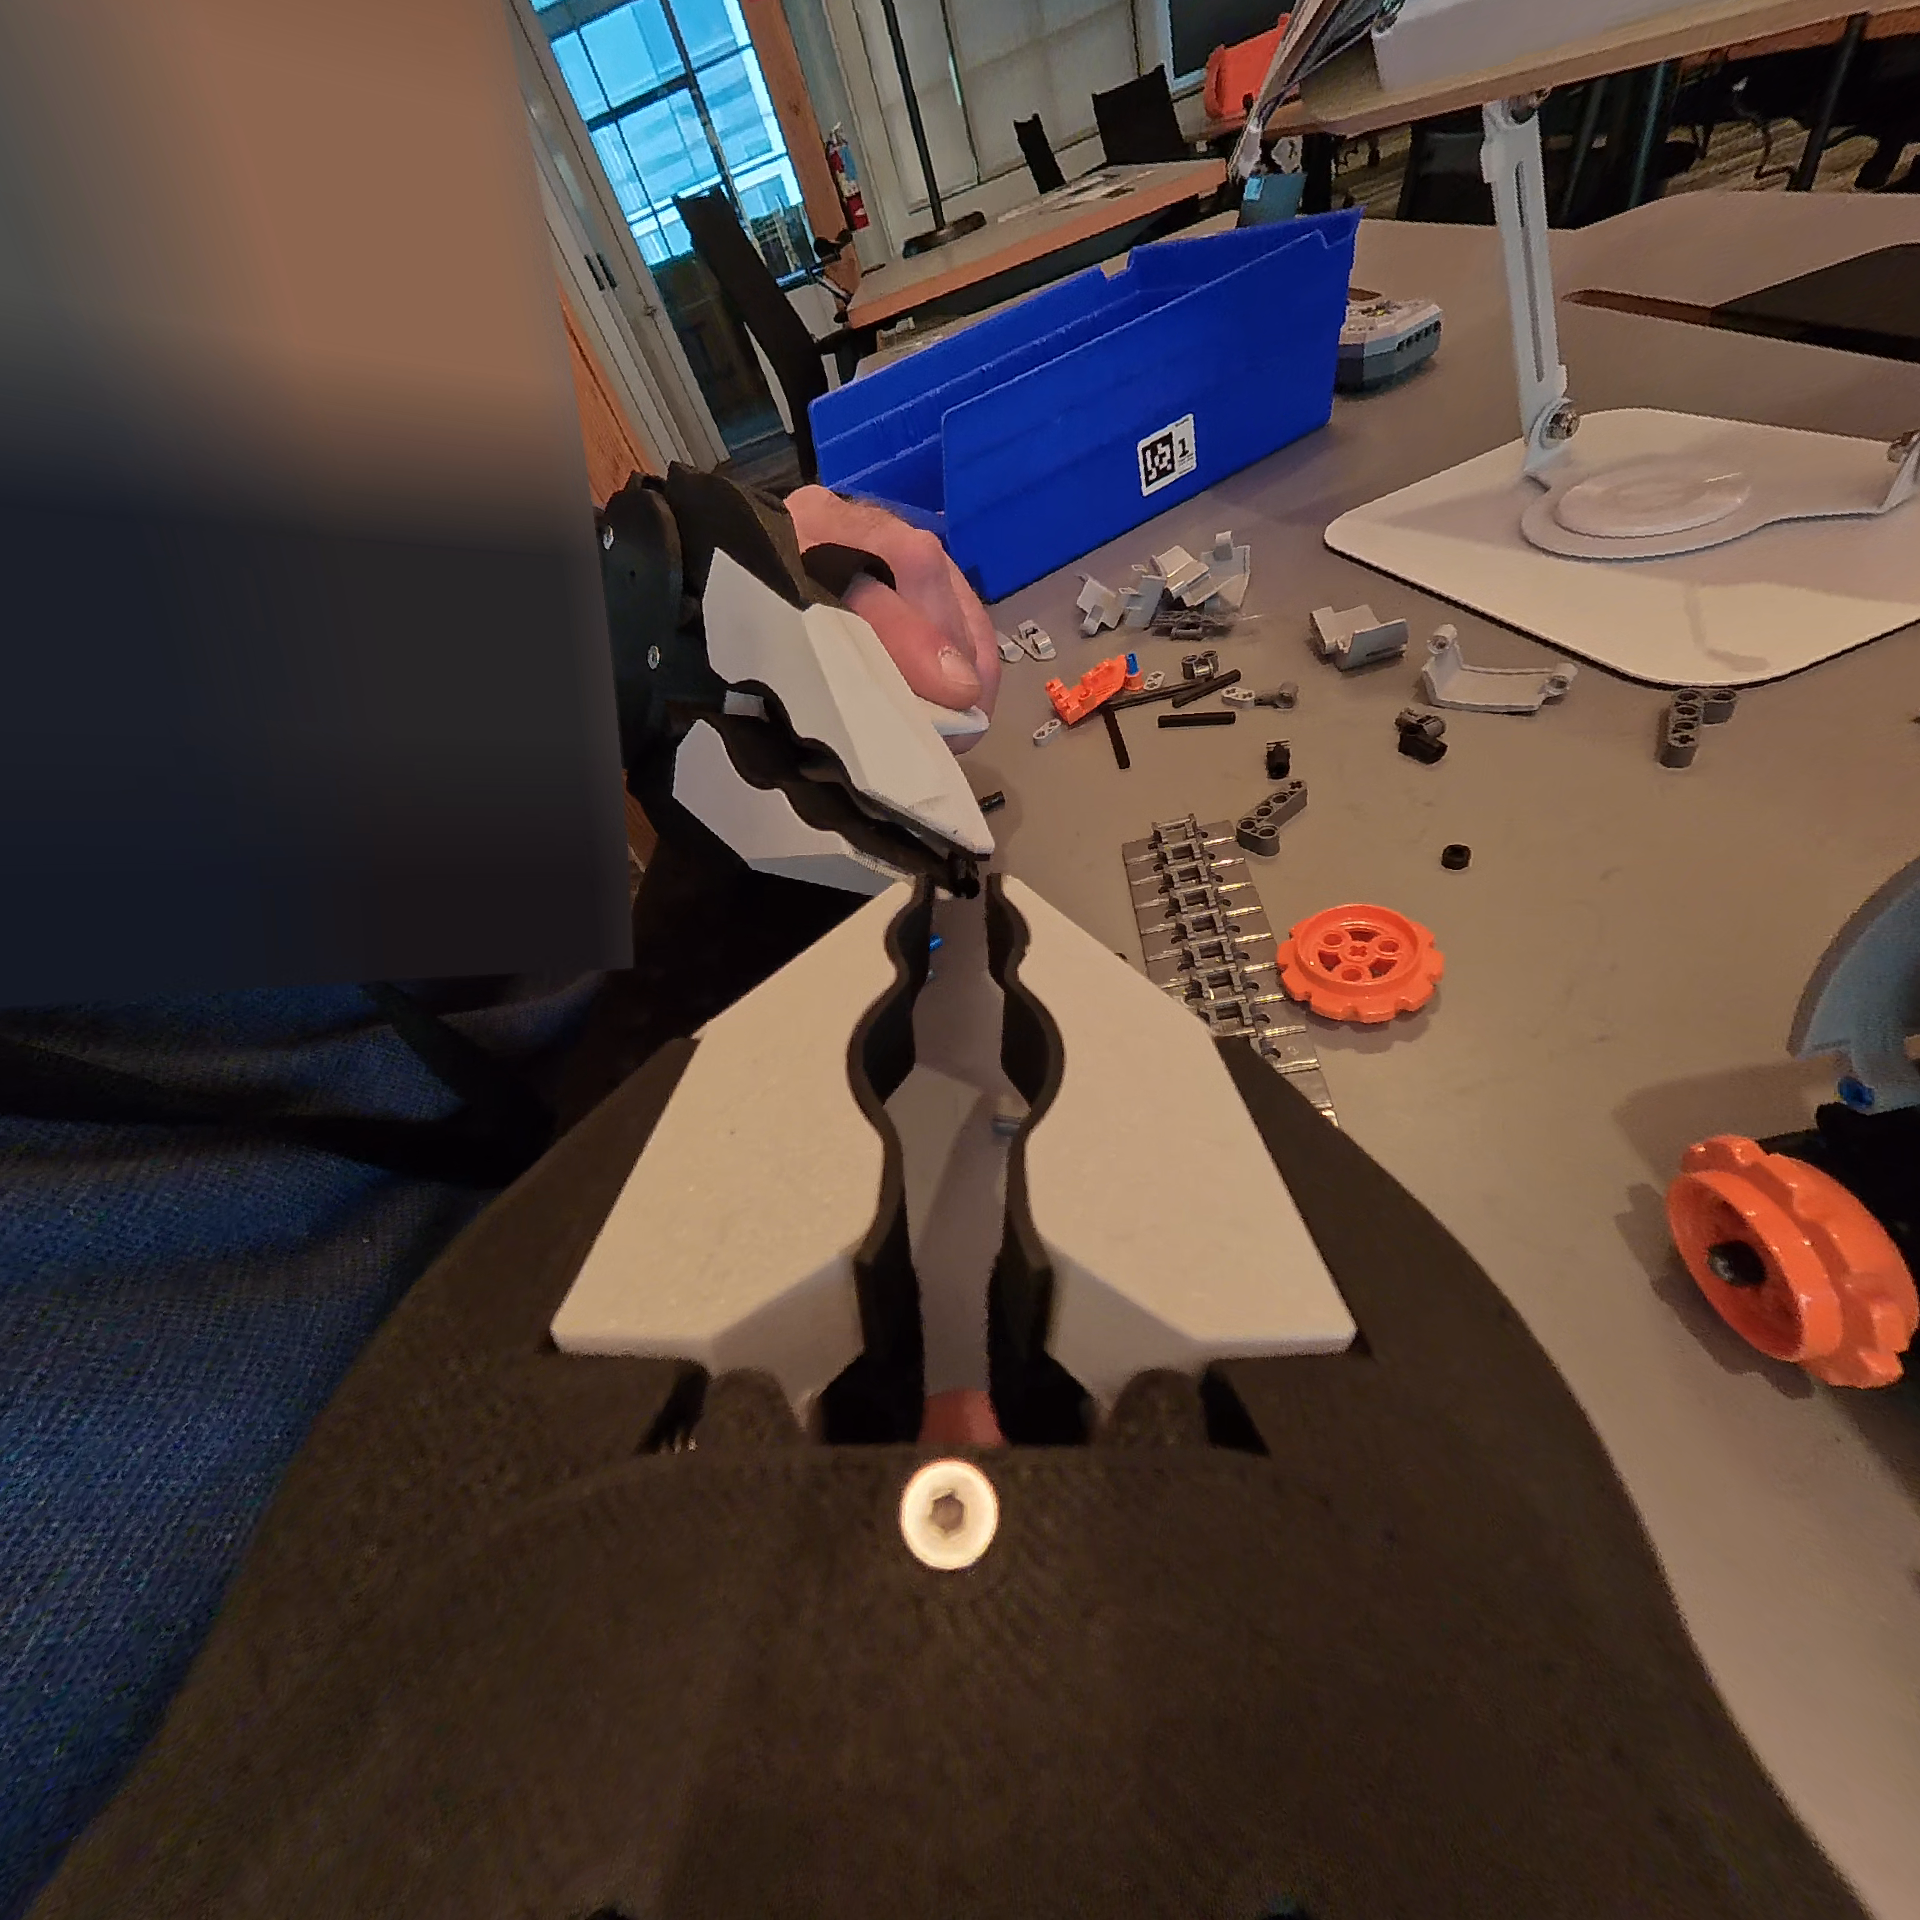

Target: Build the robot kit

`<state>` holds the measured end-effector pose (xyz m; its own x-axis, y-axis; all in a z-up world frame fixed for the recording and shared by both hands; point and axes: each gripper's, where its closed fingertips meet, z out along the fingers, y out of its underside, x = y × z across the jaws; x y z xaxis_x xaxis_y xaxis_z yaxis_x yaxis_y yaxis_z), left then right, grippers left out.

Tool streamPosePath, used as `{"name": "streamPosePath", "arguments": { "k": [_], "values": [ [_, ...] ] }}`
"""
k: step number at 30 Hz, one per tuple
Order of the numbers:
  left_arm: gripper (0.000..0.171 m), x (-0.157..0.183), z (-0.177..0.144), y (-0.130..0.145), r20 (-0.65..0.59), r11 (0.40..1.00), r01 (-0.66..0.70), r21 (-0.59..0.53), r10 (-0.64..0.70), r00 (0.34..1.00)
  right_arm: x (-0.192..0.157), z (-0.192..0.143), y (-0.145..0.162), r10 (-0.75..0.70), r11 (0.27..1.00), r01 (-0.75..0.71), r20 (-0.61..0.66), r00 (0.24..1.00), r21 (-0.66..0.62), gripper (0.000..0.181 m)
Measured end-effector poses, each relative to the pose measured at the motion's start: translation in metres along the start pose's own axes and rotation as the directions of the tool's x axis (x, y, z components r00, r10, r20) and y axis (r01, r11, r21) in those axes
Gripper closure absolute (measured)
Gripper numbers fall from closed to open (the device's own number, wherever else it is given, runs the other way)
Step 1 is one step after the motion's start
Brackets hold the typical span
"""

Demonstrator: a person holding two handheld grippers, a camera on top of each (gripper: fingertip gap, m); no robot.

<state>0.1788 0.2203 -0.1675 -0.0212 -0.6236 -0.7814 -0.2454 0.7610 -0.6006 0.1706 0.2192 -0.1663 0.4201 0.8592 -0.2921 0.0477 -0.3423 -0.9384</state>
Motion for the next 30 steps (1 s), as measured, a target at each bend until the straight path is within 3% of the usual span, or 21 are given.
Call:
{"name": "streamPosePath", "arguments": {
  "k": [12,15,17,22,25,30],
  "values": [
    [0.165,0.006,0.0,0.004,-0.044,1.0,0.002,-0.007,-0.002,0.999,0.002,0.0,0.002,-0.048,0.999,0.048,-0.024,0.999,-0.016,0.179],
    [0.15,0.004,-0.013,0.021,-0.137,0.998,0.047,-0.029,-0.05,0.989,0.008,0.001,0.008,-0.133,0.989,0.128,-0.077,0.988,-0.07,0.179],
    [0.148,0.0,-0.022,0.045,-0.177,0.989,0.104,-0.108,-0.122,0.977,0.01,0.005,0.014,-0.189,0.976,0.177,-0.087,0.978,-0.129,0.179],
    [0.14,0.025,-0.037,0.081,-0.366,0.926,0.267,-0.266,-0.353,0.861,0.012,0.025,0.035,-0.472,0.828,0.419,-0.063,0.879,-0.372,0.18],
    [0.144,0.034,-0.038,0.081,-0.394,0.912,0.299,-0.282,-0.394,0.83,0.013,0.037,0.041,-0.577,0.722,0.512,0.004,0.817,-0.465,0.18],
    [0.148,0.05,-0.035,0.092,-0.416,0.905,0.245,-0.347,-0.383,0.825,0.023,0.05,0.049,-0.617,0.635,0.547,0.068,0.784,-0.545,0.18]
  ]
}}
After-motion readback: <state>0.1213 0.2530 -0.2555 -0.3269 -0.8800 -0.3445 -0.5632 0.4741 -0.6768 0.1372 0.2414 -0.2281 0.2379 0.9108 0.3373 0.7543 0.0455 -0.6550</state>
